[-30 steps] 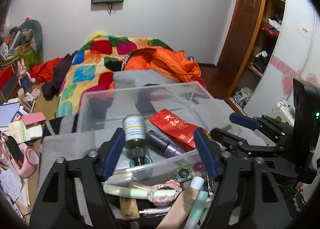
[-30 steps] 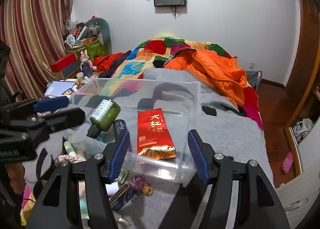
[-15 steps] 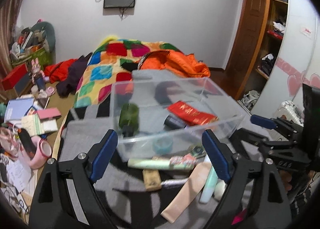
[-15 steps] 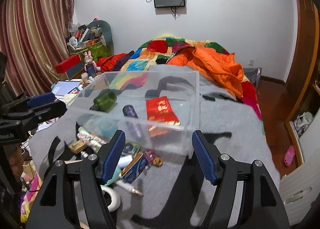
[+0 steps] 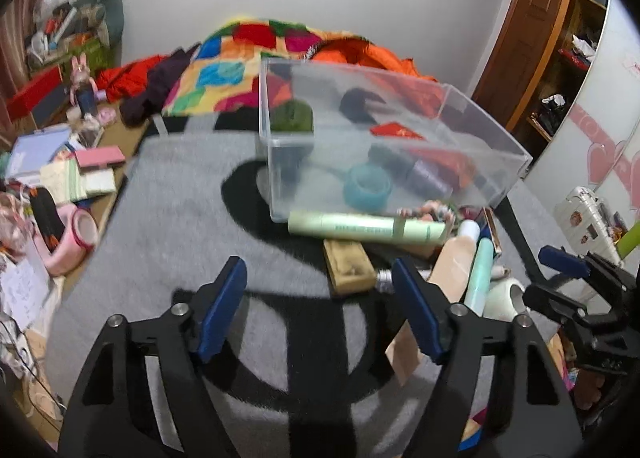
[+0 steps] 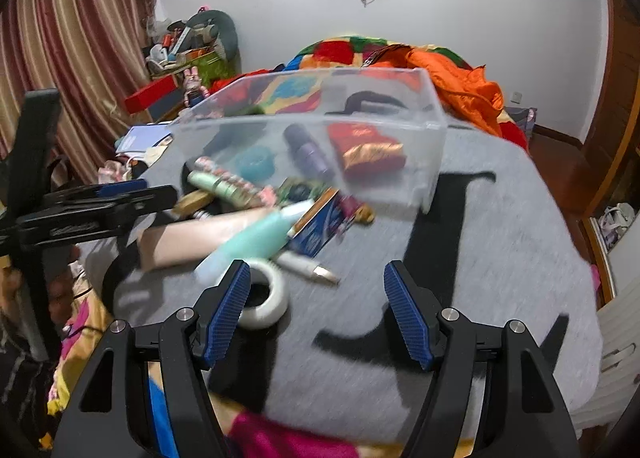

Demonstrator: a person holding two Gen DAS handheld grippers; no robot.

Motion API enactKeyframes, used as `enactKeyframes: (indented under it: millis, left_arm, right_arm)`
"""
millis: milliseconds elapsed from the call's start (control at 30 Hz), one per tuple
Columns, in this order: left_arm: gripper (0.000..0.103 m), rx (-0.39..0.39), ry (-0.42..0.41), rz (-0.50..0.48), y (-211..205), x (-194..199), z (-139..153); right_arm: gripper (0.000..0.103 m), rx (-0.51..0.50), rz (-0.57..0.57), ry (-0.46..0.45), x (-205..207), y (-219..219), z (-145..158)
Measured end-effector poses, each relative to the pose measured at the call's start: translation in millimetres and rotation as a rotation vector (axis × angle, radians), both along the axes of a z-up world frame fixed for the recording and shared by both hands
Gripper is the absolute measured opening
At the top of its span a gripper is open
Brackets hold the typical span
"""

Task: Organize objects
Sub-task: 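Grasp the white tape roll with the right tool while the left tool grasps the tan block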

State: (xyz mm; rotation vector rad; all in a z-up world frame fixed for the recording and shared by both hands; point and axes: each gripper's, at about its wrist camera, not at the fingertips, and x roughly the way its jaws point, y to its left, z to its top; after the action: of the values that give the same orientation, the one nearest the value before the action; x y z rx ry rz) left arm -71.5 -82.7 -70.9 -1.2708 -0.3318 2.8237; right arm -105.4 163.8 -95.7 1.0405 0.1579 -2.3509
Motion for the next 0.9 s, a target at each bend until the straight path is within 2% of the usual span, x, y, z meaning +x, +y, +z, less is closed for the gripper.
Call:
enactKeyframes:
  millis: [167,333,400,500,533,633,767,900]
  left_arm:
    - [0.069,0.029,-0.01,-0.01,0,-6,-6]
    - [0.048,0.009,-0.021,-0.035,9,-17,-12]
    - [0.047,0.007,-0.011,-0.033,10,-19,-13]
    - [0.038,0.021,-0.009,-0.028,8,-20,-13]
    - [0.033,0.026,-0.011,-0.028,7,-20,-13]
    - [0.024,0.015,-0.011,-0.036,7,-18,-14]
    - [0.024,-0.014,0.0,-0.037,8,-11,-11]
    - [0.023,-0.023,0.002,-0.031,7,1,-10]
  right_arm:
    - [0.066,-0.026,0.019,-0.02,6,-1,0]
    - [0.066,-0.019,0.055,-0.034,9,-12,-7]
    - [0.066,-0.012,0.065,-0.039,11,-16,-11]
    - [0.065,-0.003,0.077,-0.05,12,-21,-16]
    - [0.064,-0.003,0.077,-0.05,11,-22,-17]
    - [0.051,-0.005,0.078,-0.054,10,-23,-18]
    - [0.036,-0.03,0.092,-0.06,10,-22,-15]
    - [0.036,-0.02,0.088,-0.034,13,-23,-12]
